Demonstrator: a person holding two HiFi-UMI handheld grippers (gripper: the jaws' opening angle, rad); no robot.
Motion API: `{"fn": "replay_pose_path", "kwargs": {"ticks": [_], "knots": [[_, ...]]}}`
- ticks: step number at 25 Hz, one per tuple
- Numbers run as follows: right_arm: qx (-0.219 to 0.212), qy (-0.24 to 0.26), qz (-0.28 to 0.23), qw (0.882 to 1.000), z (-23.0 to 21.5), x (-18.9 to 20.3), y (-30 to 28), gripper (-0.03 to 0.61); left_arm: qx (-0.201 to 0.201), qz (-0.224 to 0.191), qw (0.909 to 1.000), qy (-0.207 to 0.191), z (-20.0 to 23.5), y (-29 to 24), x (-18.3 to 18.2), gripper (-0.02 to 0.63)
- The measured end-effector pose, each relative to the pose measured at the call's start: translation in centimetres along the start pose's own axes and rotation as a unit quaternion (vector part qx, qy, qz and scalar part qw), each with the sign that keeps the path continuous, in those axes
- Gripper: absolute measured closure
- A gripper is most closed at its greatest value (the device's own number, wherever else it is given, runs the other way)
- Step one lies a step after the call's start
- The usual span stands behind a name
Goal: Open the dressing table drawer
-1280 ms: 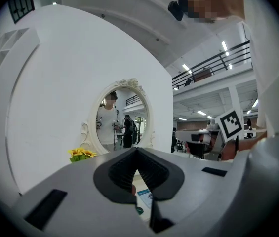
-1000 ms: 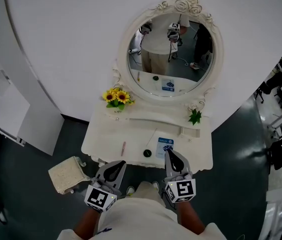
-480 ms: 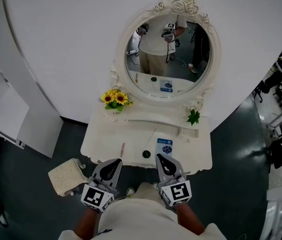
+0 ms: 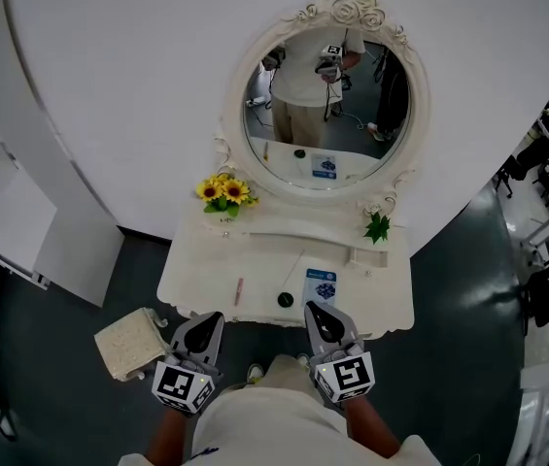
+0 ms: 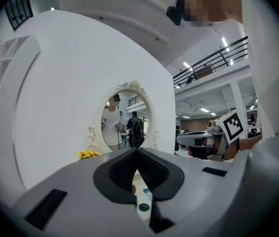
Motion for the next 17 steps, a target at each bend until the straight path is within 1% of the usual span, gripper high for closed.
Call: {"fn": "replay_pose_path", "kwargs": {"ticks": [4,7,10,14,17], "knots": [[0.006,0.008,-0.001,1.0,-0.2,-0.2,0.1,0.568,0.0,-0.004,1.0,0.003,-0.1,-0.3,0.0,0.606],[0.021,0.017,-0.002,1.0,-0.4,-0.4,0.3,0.568,0.001,-0.011,0.9999,0.008,-0.1,-0.6,0.4,0.606],[0.045,0.006,-0.004,0.999,-1.0,-0.3,0.7,0.568,0.006,-0.014,0.9998,0.011,-0.1,-1.4,0.7,0.606],[0.066,0.01,0.01,0.998,-1.7,-0.1,1.2,0.568,0.017,-0.013,0.9997,0.008,-0.4,-2.1,0.6,0.606],[0.078,-0.002,-0.001,0.997,-2.3,-0.2,1.4,0.568,0.025,-0.015,0.9996,0.005,-0.7,-2.6,0.5,0.606]]}}
Point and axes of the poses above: the fingertips, and each gripper's own axes: y backward along the fingers, z to its left, x out of its underside, the point moved 8 cm from there along y, backward along the fingers, and after that the axes turned 3 degrees about -x, right-handed, at the moved point
